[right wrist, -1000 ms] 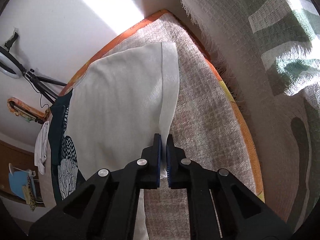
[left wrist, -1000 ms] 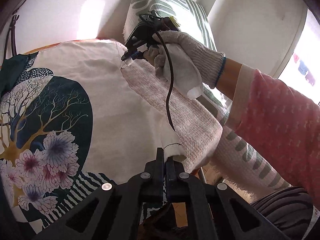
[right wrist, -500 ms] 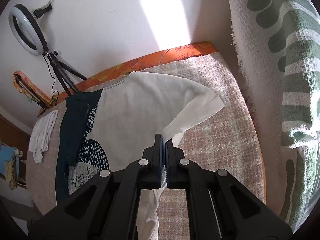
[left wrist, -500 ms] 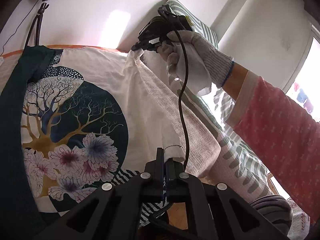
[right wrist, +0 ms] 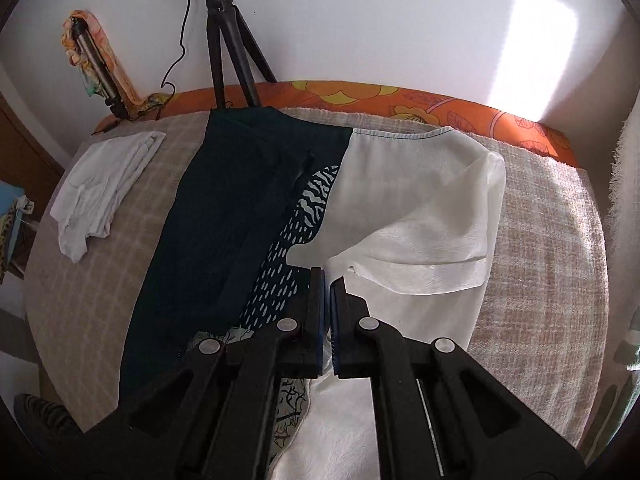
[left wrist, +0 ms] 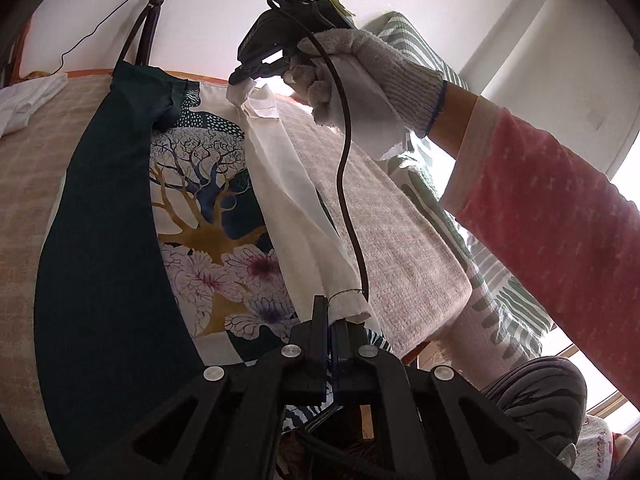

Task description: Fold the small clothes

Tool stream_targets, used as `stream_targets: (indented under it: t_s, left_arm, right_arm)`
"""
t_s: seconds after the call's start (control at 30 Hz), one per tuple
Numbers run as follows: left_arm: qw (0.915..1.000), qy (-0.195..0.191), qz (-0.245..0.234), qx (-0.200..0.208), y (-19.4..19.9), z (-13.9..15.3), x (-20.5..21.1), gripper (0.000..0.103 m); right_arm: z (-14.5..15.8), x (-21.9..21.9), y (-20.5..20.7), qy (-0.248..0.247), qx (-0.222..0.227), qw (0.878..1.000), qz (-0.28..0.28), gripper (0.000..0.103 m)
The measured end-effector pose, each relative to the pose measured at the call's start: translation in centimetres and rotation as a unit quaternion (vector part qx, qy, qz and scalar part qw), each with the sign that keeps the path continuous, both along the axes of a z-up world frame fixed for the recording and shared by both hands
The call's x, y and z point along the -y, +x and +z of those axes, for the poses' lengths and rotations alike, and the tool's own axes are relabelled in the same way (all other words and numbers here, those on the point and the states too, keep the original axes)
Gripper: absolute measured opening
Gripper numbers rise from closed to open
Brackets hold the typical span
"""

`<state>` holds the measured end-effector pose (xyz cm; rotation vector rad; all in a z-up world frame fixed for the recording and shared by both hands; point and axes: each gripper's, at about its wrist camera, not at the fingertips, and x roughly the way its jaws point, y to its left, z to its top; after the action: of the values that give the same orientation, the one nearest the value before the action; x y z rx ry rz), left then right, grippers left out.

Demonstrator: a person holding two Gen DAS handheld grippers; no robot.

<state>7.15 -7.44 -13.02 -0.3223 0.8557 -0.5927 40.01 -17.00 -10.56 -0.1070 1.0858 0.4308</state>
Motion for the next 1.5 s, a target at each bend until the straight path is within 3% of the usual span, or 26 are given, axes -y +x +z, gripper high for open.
stream_targets:
  t_s: [0.2, 0.23, 0.27, 0.33, 0.4, 0.47, 0.67, 0.73, 1.0, 1.07, 1.13, 1.23, 1.5]
  left_arm:
    - [0.9993, 0.032, -0.004, -0.017, 0.0, -0.8, -1.1, 0.004]
    - [0.9991, 0.039, -0.007, -0.017, -0.1, -0.7, -1.3, 0.013]
    - [0.9986, 0.050, -0.007, -0.017, -0.2, -0.6, -1.5, 0.032]
    - [0.9978, 0.064, -0.007, -0.016, -0.4, -0.1, -2.4, 0.041]
    - [0.9972, 0.075, -0.004, -0.008, -0.6, 0.7, -3.7, 0.041]
    - [0.9958, 0.092, 0.003, 0.001, -0.5, 1.6, -5.0, 0.044]
    - [0.9933, 0.112, 0.020, 0.019, 2.0, 4.3, -8.4, 0.047]
    - [0.9925, 0.116, 0.024, 0.029, 3.6, 5.1, -8.8, 0.048]
    - [0.9904, 0.132, 0.011, 0.039, 9.7, 5.8, -9.1, 0.047]
    - [0.9902, 0.134, 0.014, 0.036, 10.3, 5.5, -9.4, 0.046]
    - [0.9906, 0.132, 0.017, 0.032, 10.4, 5.2, -10.0, 0.046]
    - [0.9915, 0.127, 0.021, 0.019, 10.5, 4.6, -10.7, 0.046]
    - [0.9923, 0.115, 0.043, 0.016, 10.4, 4.9, -12.5, 0.046]
  right_arm:
    - [-2.7, -2.9, 0.5, -0.027, -0.022, 0.999, 0.018, 0.004]
    - [-2.8, -2.9, 0.6, -0.021, -0.032, 0.999, 0.020, 0.004]
    - [-2.7, -2.6, 0.5, -0.007, -0.044, 0.999, 0.026, 0.006]
    - [-1.5, -1.2, 0.1, 0.034, -0.046, 0.998, 0.035, 0.021]
    - [0.5, 1.4, -0.5, 0.091, -0.033, 0.995, 0.028, 0.032]
    - [2.0, 5.2, -0.4, 0.131, -0.020, 0.991, -0.007, 0.034]
    - [1.7, 13.0, 2.4, 0.127, -0.020, 0.985, -0.115, 0.035]
    - [0.5, 13.6, 3.8, 0.144, -0.039, 0.980, -0.132, 0.042]
    - [-3.9, 11.6, 7.3, 0.123, -0.055, 0.981, -0.142, 0.042]
    - [-4.4, 11.0, 7.9, 0.106, -0.053, 0.984, -0.136, 0.042]
    - [-4.5, 10.3, 8.2, 0.092, -0.048, 0.987, -0.125, 0.021]
    - [-3.9, 8.9, 8.4, 0.054, -0.032, 0.993, -0.105, 0.006]
    - [-0.5, 5.5, 10.6, 0.078, -0.013, 0.994, -0.078, 0.003]
